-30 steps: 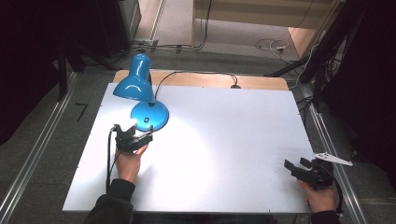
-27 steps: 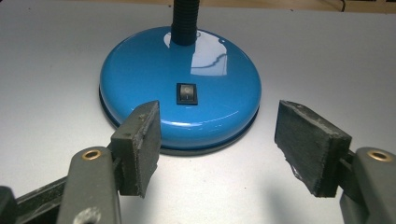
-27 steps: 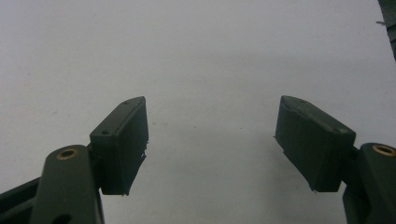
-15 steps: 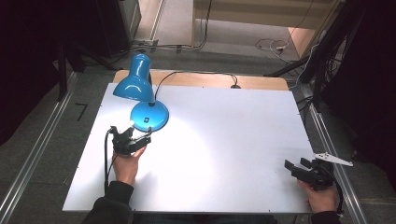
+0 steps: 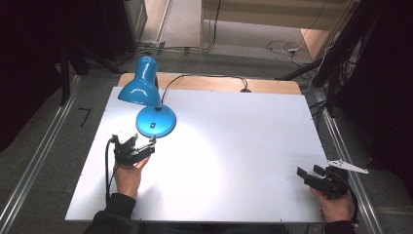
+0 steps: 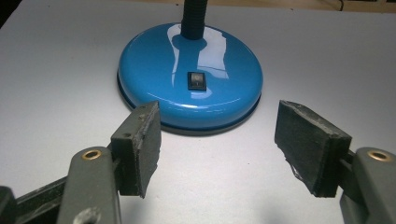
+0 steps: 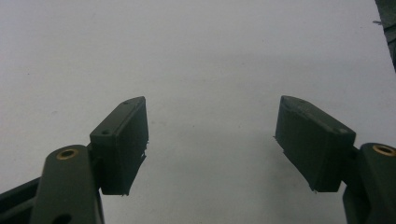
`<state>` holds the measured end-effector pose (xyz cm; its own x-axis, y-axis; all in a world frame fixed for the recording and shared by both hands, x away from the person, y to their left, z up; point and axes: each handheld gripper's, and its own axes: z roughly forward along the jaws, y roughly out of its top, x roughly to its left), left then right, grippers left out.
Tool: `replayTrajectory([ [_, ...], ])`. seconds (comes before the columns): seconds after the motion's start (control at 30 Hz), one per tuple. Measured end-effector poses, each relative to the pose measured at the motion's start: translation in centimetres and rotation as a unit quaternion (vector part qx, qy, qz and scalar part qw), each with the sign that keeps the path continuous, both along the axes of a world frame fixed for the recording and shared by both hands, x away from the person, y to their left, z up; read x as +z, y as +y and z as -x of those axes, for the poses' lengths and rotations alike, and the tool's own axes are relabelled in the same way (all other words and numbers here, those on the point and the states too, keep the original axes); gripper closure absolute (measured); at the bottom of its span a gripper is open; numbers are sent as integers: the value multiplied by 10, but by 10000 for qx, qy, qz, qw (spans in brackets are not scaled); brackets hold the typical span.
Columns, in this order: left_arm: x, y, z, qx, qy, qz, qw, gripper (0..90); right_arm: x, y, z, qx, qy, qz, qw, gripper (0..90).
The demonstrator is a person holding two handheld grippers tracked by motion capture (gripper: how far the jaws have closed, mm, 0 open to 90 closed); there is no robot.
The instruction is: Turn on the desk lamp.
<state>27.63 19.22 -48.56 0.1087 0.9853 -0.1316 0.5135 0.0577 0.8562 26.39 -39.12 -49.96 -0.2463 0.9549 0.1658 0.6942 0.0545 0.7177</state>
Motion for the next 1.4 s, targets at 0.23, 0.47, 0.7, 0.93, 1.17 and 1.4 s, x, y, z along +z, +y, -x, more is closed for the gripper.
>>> replayTrajectory([
  [0.23,0,5,8,3,22,12,10000,321,0,1,0,12,-1,11,10000,241],
  [0.47,1,6,13,-4,5,30,10000,322,0,1,0,15,-1,22,10000,241],
  [0.7,1,9,17,-26,39,39,10000,321,0,0,0,9,-1,21,10000,240],
  [0.93,1,14,24,12,38,33,10000,321,0,0,0,7,-2,16,10000,241],
  [1.17,1,15,31,25,44,-1,10000,321,0,0,1,19,-9,24,10000,241],
  [1.4,0,22,44,146,71,-2,9999,304,0,0,1,10,-6,14,10000,241],
])
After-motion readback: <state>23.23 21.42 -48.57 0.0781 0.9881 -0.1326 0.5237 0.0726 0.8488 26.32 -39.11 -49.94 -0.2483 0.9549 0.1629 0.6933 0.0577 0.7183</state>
